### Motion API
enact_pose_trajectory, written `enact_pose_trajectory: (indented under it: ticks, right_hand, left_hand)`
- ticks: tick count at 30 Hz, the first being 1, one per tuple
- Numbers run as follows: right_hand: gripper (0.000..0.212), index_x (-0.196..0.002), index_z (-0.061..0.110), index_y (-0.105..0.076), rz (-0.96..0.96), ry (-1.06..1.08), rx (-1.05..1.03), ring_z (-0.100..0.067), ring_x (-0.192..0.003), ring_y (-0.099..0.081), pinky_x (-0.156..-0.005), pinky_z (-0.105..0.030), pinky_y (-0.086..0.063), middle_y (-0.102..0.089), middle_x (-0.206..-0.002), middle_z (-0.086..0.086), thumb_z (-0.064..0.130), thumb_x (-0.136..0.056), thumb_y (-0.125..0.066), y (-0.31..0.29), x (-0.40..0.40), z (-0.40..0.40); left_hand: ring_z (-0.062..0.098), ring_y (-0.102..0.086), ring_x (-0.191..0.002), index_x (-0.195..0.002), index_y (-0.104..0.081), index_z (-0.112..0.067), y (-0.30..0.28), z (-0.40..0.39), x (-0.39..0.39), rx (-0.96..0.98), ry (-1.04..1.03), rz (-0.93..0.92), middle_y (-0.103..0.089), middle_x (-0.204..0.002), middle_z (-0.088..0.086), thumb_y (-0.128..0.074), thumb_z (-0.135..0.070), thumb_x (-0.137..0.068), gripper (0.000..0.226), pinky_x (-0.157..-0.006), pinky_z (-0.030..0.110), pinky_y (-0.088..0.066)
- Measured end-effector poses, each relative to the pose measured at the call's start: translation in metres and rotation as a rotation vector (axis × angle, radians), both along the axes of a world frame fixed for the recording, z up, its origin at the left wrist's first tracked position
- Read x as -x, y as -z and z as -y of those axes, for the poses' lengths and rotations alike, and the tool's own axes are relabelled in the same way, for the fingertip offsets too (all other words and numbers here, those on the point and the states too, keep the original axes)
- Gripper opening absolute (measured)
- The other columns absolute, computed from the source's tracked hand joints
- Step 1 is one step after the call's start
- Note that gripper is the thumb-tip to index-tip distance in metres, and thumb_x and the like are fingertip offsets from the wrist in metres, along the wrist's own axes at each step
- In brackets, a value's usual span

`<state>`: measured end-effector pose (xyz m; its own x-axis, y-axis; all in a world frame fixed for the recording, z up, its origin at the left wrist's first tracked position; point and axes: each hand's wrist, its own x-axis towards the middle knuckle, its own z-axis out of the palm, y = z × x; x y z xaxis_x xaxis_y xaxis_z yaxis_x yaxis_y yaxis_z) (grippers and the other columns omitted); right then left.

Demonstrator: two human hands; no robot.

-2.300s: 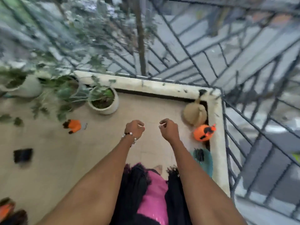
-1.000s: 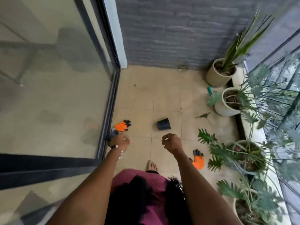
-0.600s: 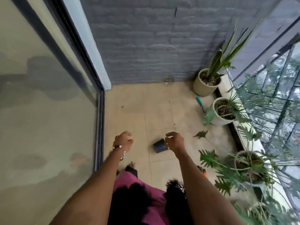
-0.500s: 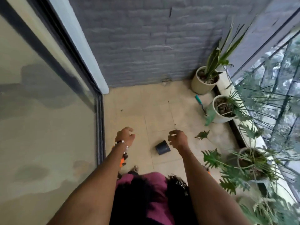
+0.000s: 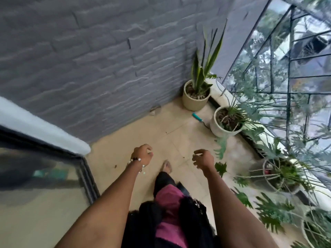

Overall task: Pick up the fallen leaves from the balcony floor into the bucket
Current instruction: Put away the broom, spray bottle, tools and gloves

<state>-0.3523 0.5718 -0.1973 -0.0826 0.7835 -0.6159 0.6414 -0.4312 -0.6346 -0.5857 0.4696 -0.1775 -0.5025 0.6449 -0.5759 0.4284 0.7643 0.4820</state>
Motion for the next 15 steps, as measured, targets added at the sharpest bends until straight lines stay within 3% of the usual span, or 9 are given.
enact_pose_trajectory:
  ticks: [10,13,15]
  right_hand:
    - [0.015,-0.099,0.008,-0.068,-0.026,0.291,0.029,-0.021,-0.062,-0.059,-0.057,-0.028,-0.043,-0.068,-0.075,-0.011,0.009,-0.085,-0.06,0.007,0.048,-0.179]
    - [0.016,-0.1,0.009,-0.069,-0.038,0.387,0.0,-0.019,-0.067,-0.06,-0.067,-0.032,-0.046,-0.07,-0.078,-0.011,0.01,-0.086,-0.062,0.018,0.055,-0.216]
    - [0.015,-0.1,0.007,-0.068,-0.045,0.46,0.006,-0.02,-0.066,-0.059,-0.064,-0.029,-0.046,-0.069,-0.079,-0.013,0.008,-0.087,-0.061,0.034,0.057,-0.235]
  left_hand:
    - [0.03,-0.065,-0.098,-0.105,-0.071,-0.018,0.003,-0.242,0.052,0.034,0.329,-0.04,-0.07,-0.103,0.014,-0.064,-0.019,-0.086,0.021,-0.08,0.027,-0.048]
    - [0.029,-0.065,-0.096,-0.106,-0.071,-0.015,0.021,-0.299,0.051,0.06,0.467,-0.025,-0.071,-0.099,0.012,-0.063,-0.019,-0.087,0.021,-0.079,0.027,-0.047]
    - [0.028,-0.066,-0.095,-0.106,-0.071,-0.014,0.039,-0.334,0.048,0.091,0.585,-0.03,-0.071,-0.099,0.012,-0.063,-0.018,-0.088,0.021,-0.076,0.025,-0.046]
